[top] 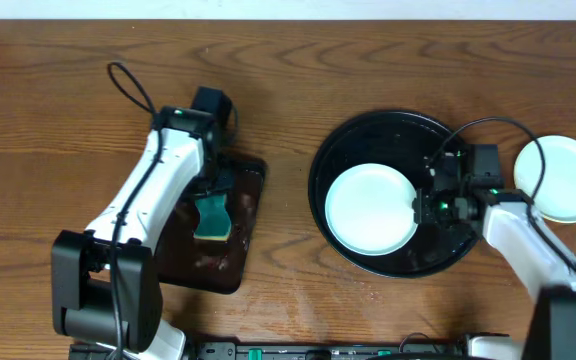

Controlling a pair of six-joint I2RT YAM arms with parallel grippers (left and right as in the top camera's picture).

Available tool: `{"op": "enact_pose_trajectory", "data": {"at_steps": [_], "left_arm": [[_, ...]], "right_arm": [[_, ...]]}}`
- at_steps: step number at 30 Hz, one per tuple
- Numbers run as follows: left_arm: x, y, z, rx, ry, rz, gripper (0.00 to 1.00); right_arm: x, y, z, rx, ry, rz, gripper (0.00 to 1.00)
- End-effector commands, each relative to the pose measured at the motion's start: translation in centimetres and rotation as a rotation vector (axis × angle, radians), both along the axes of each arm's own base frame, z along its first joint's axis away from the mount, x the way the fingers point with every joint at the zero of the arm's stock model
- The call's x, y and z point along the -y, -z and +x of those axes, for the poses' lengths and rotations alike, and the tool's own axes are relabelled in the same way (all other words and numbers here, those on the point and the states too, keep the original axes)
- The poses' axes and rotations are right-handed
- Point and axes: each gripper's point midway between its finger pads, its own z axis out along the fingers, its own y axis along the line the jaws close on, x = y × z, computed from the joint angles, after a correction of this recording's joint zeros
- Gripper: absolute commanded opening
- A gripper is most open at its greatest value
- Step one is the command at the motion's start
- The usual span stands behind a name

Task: Clean dirty plates on tray and stack at the side
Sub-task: 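Return the sponge with the left gripper to the black rectangular tray, then tilt the last green plate up with the right gripper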

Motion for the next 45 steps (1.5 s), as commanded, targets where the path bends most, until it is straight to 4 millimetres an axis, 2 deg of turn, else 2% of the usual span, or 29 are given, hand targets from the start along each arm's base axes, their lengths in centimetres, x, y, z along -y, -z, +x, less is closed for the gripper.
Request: {"op": "enact_pose_trajectory", "data": {"at_steps": [1, 5, 11, 17, 18, 19, 21, 23, 30, 39, 45], "left_arm": [[1.5, -0.5, -0.1, -0.001, 0.044, -0.110, 0.48], [2.4, -2.2, -0.2, 0.047, 0.049, -0.170, 0.51], [3.1, -6.6, -0.7, 0.182, 0.064, -0.238, 0.62], [2.8, -10.3, -1.6, 0.307, 0.076, -0.255, 0.67], [2.8, -10.7, -1.7, 0.321, 0.078, -0.258, 0.79], [2.8, -10.9, -1.8, 0.328, 0.078, -0.259, 0.83], [2.8, -11.1, -1.8, 0.334, 0.078, -0.261, 0.83], [2.8, -11.0, -1.8, 0.331, 0.067, -0.262, 0.83], [2.8, -11.0, -1.8, 0.331, 0.067, -0.262, 0.84], [2.8, -11.0, -1.8, 0.331, 0.067, -0.262, 0.84], [2.8, -11.0, -1.8, 0.331, 0.067, -0.262, 0.84]], "right_arm": [[0.4, -2.7, 0.5, 0.100, 0.003, -0.058, 0.01], [0.8, -5.0, 0.8, 0.187, 0.025, -0.137, 0.01], [2.1, -8.9, 0.8, 0.344, 0.088, -0.371, 0.01], [3.2, -14.7, 0.7, 0.571, 0.189, -0.612, 0.01], [3.0, -15.8, 0.7, 0.616, 0.194, -0.635, 0.01], [2.7, -16.4, 0.7, 0.643, 0.184, -0.641, 0.01], [1.6, -17.4, 0.5, 0.687, 0.137, -0.644, 0.01], [0.8, -17.8, 0.3, 0.711, 0.099, -0.651, 0.01], [-0.3, -19.1, -0.7, 0.766, 0.032, -0.794, 0.01], [-3.5, -18.9, -1.6, 0.802, -0.139, -0.814, 0.01], [-4.8, -18.8, -1.9, 0.815, -0.265, -0.878, 0.01]]}}
